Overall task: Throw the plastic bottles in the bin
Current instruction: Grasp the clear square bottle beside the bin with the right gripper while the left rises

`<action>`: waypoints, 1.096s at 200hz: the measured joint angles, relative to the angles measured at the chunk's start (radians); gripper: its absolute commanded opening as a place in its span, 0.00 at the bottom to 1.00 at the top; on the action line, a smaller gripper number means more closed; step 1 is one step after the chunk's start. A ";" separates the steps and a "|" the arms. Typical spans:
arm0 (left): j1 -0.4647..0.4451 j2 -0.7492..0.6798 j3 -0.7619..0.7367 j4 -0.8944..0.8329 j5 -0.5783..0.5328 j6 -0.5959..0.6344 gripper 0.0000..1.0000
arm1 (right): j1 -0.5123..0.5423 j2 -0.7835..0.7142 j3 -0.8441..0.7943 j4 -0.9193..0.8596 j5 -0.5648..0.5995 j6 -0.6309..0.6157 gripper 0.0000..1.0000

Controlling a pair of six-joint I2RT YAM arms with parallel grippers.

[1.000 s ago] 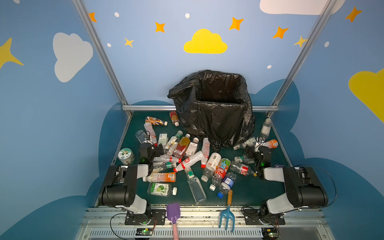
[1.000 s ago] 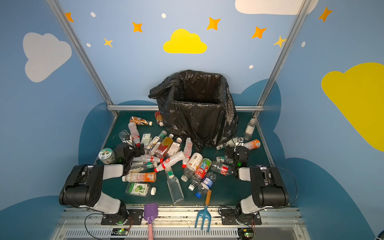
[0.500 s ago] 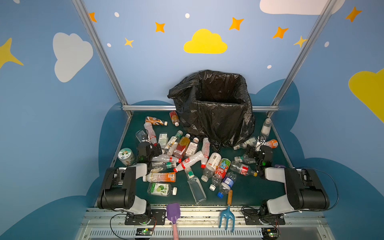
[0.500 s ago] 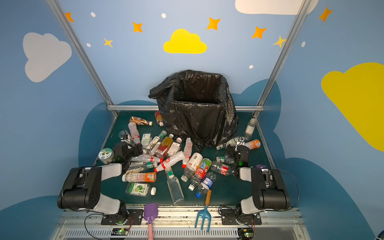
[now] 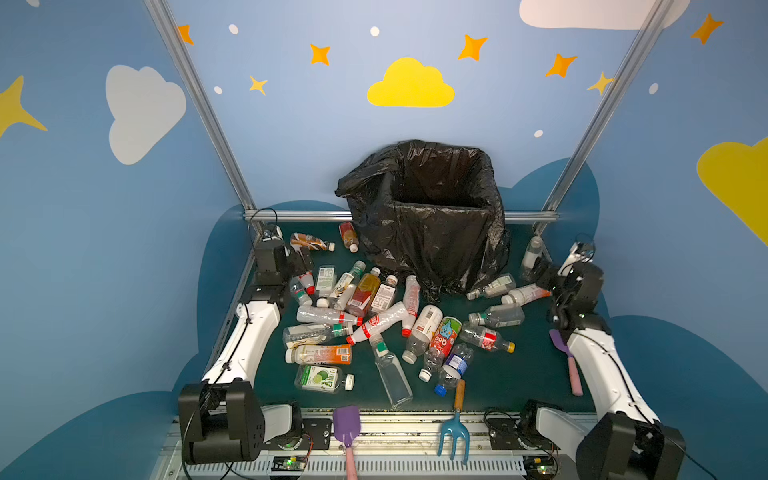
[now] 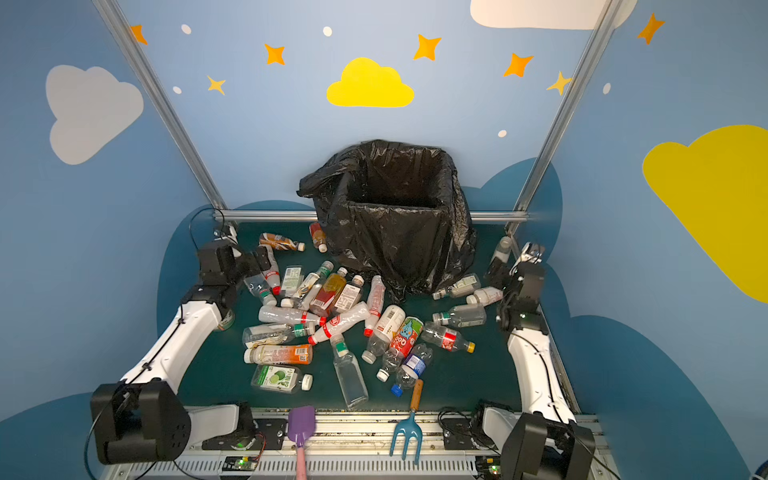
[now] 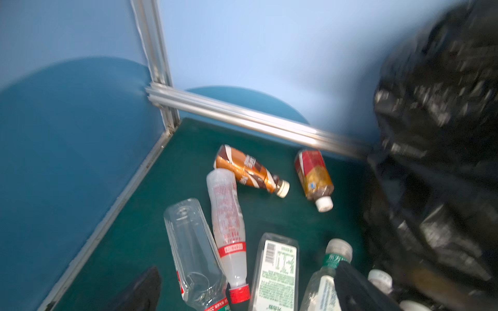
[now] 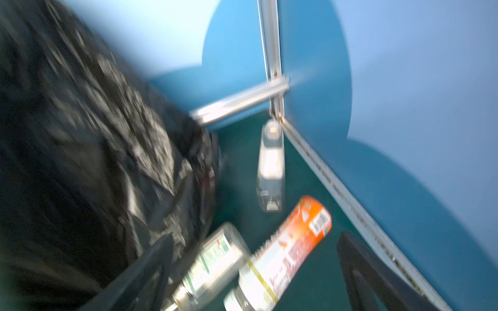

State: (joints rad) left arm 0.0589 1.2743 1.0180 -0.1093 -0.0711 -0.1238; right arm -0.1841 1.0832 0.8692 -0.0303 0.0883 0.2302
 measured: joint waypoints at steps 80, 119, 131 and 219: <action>0.002 0.088 0.268 -0.414 -0.021 -0.166 0.95 | -0.044 0.297 0.474 -0.632 -0.105 0.060 0.89; 0.002 0.097 0.318 -0.511 -0.028 -0.222 0.99 | -0.061 0.502 0.703 -0.814 -0.074 0.082 0.87; 0.002 0.097 0.321 -0.525 -0.028 -0.230 1.00 | -0.063 0.557 0.758 -0.848 -0.058 0.085 0.84; 0.009 0.077 0.288 -0.556 -0.050 -0.294 1.00 | -0.070 0.996 1.104 -1.029 -0.019 0.090 0.82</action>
State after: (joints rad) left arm 0.0681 1.3510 1.3060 -0.6651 -0.1215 -0.4183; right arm -0.2539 2.0792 1.9728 -1.0592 0.0696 0.3199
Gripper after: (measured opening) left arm 0.998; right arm 0.818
